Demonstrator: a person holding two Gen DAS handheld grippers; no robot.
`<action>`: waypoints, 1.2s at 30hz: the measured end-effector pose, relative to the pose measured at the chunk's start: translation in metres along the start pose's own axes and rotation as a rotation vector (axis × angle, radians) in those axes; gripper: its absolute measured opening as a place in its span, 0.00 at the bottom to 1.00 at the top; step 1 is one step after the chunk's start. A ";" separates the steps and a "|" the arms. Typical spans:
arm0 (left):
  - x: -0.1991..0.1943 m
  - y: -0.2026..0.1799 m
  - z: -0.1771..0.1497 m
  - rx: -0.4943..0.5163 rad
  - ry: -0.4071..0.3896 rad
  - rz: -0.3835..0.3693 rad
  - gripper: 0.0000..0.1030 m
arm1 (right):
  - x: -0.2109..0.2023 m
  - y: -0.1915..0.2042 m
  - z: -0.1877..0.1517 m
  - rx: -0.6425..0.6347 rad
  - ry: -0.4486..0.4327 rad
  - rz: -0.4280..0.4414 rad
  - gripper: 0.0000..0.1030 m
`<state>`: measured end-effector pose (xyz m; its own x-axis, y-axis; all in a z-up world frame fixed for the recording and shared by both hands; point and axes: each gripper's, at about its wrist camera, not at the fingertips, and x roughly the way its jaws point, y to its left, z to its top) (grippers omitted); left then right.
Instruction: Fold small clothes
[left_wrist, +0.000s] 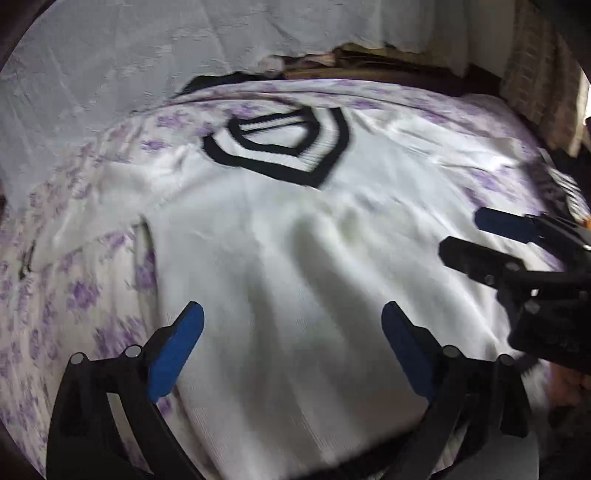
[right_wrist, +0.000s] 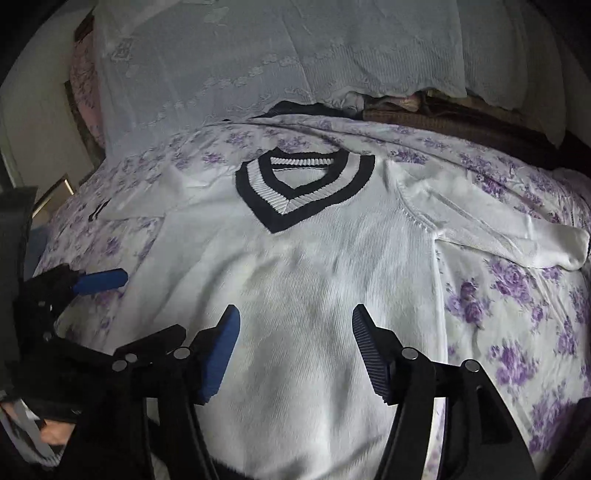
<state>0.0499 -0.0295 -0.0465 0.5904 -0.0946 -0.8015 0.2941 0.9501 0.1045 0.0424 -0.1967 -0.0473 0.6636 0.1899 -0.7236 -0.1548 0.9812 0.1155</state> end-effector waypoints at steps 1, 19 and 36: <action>0.021 0.002 0.002 -0.008 0.044 0.031 0.91 | 0.016 -0.003 0.003 0.018 0.041 0.001 0.62; 0.098 0.037 0.050 -0.174 0.075 -0.015 0.96 | -0.018 -0.277 -0.028 1.086 -0.362 -0.178 0.43; 0.092 0.033 0.045 -0.160 0.033 0.011 0.96 | 0.014 -0.310 0.008 0.963 -0.389 -0.259 0.24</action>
<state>0.1477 -0.0202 -0.0907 0.5671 -0.0767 -0.8201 0.1627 0.9865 0.0202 0.1050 -0.4984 -0.0878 0.8074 -0.1965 -0.5564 0.5544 0.5757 0.6011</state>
